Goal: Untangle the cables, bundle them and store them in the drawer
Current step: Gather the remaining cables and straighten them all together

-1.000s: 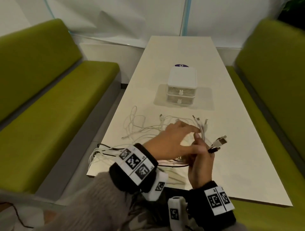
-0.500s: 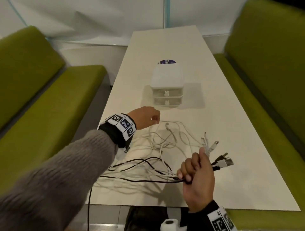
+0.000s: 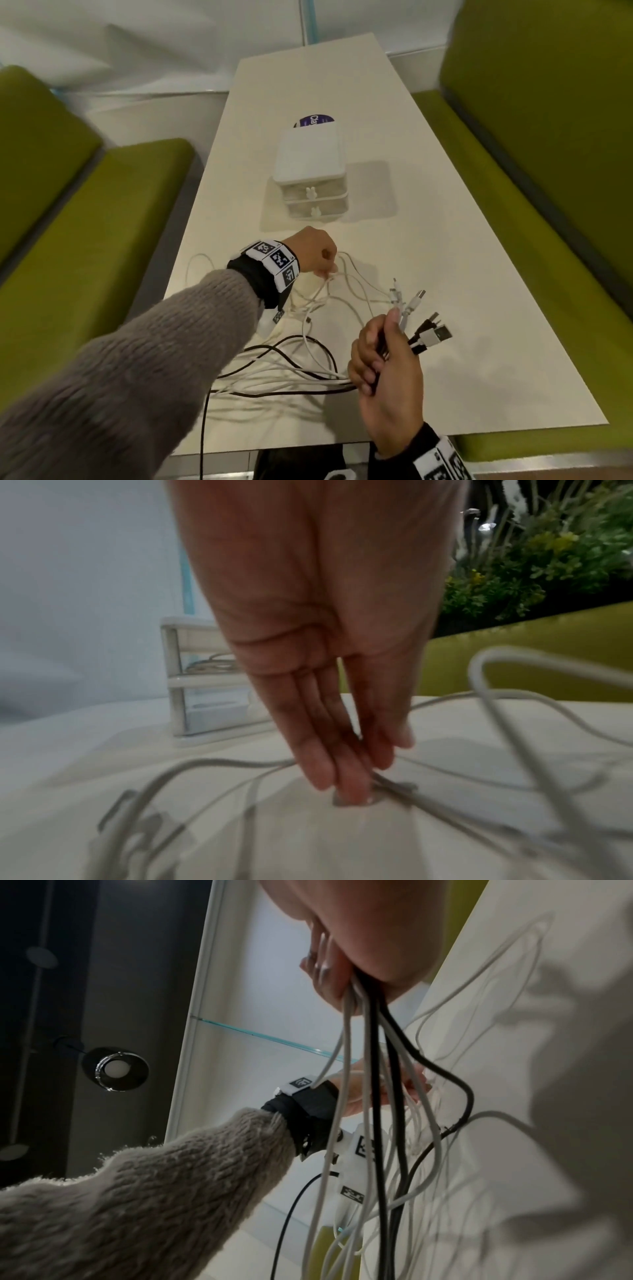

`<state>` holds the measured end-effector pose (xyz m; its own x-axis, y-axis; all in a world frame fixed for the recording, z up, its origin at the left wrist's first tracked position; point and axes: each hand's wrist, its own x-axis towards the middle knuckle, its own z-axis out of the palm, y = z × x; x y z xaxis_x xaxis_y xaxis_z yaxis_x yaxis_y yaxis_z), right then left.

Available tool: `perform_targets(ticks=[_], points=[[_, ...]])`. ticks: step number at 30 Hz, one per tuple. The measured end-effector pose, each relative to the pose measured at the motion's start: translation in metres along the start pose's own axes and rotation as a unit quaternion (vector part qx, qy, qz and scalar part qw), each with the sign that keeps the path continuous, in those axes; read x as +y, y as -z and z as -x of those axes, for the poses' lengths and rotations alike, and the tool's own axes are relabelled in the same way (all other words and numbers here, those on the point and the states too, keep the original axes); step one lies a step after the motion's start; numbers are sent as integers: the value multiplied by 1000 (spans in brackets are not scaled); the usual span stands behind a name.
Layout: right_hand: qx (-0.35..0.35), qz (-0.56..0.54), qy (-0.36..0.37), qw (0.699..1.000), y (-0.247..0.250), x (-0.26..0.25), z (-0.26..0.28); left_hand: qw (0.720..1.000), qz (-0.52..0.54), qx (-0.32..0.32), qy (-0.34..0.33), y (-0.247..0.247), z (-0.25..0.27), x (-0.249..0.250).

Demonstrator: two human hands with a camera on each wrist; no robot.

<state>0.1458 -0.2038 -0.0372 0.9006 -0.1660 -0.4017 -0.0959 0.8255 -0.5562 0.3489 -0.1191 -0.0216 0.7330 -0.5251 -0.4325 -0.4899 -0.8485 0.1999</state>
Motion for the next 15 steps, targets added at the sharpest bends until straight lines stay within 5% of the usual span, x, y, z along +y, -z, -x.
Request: perform_targets(ticks=[6,15], points=[[9,-2,-4,1000,2,1,-3,996,-9,-8,94,-10,-10,-4],[14,7,-6,1000,3,0,-4,988,66,-27,134,-8,-12,0]])
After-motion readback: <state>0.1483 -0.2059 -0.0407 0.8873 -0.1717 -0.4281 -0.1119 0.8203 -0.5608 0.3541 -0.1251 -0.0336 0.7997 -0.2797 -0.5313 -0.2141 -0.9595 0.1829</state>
